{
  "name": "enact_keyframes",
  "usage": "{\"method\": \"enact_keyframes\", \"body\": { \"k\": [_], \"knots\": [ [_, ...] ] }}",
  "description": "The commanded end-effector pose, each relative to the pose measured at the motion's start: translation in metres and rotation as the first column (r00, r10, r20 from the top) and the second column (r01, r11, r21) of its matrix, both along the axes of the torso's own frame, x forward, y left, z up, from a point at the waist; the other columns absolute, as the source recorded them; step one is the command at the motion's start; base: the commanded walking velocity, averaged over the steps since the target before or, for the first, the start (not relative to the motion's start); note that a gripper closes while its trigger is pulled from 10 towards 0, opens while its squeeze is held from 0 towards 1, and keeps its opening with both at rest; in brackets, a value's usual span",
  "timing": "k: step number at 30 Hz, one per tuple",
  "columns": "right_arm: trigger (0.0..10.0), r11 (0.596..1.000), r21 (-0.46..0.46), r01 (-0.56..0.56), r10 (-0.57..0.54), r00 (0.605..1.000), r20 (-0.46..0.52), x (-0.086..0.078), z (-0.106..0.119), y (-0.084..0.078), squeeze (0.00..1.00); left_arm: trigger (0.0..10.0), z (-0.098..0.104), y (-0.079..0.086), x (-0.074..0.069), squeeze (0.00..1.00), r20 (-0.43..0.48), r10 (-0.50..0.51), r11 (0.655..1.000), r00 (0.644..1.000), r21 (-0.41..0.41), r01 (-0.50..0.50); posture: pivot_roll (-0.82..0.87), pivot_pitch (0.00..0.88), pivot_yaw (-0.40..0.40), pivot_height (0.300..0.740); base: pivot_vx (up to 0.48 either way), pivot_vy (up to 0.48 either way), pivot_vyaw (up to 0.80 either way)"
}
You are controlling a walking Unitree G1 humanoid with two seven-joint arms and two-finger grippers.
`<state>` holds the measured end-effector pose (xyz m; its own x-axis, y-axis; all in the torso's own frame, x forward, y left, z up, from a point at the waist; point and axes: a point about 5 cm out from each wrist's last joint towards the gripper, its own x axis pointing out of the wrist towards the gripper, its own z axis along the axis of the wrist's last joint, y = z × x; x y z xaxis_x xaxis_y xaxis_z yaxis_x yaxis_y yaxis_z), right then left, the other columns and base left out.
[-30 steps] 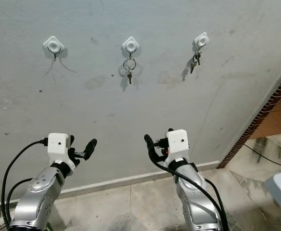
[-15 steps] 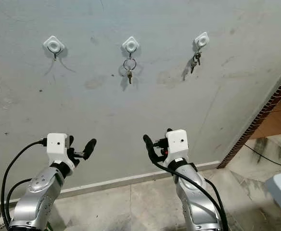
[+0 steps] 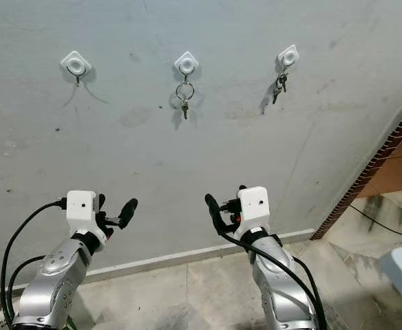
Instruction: Hang keys on a hook
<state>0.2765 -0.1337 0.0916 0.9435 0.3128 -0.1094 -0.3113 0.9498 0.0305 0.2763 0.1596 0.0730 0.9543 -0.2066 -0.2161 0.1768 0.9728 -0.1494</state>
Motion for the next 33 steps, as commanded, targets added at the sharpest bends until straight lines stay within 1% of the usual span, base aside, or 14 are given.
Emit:
{"method": "enact_keyframes", "body": {
  "k": [1,13,33],
  "knots": [
    [10.0,1.000,0.006,0.002,-0.002,1.000,0.015,0.0002,0.0054,-0.0015,0.00,10.0,0.0032,-0.0011,-0.0002,0.00,0.010,-0.013,1.000,1.000,0.000,0.013,0.04,0.014,-0.010,0.740,0.000,-0.315,0.00],
    [10.0,1.000,0.011,0.003,-0.003,1.000,0.013,0.0002,0.0056,-0.0005,0.00,10.0,0.0036,-0.0001,0.0000,0.00,0.009,-0.014,1.000,1.000,0.003,0.014,0.04,0.012,-0.006,0.740,-0.224,-0.321,0.00],
    [10.0,1.000,0.008,-0.004,0.004,1.000,0.006,0.0009,0.0046,-0.0009,0.00,10.0,0.0039,-0.0005,0.0003,0.00,0.015,-0.004,1.000,1.000,-0.010,0.004,0.04,0.000,-0.012,0.740,0.000,0.000,0.00]
  ]
}}
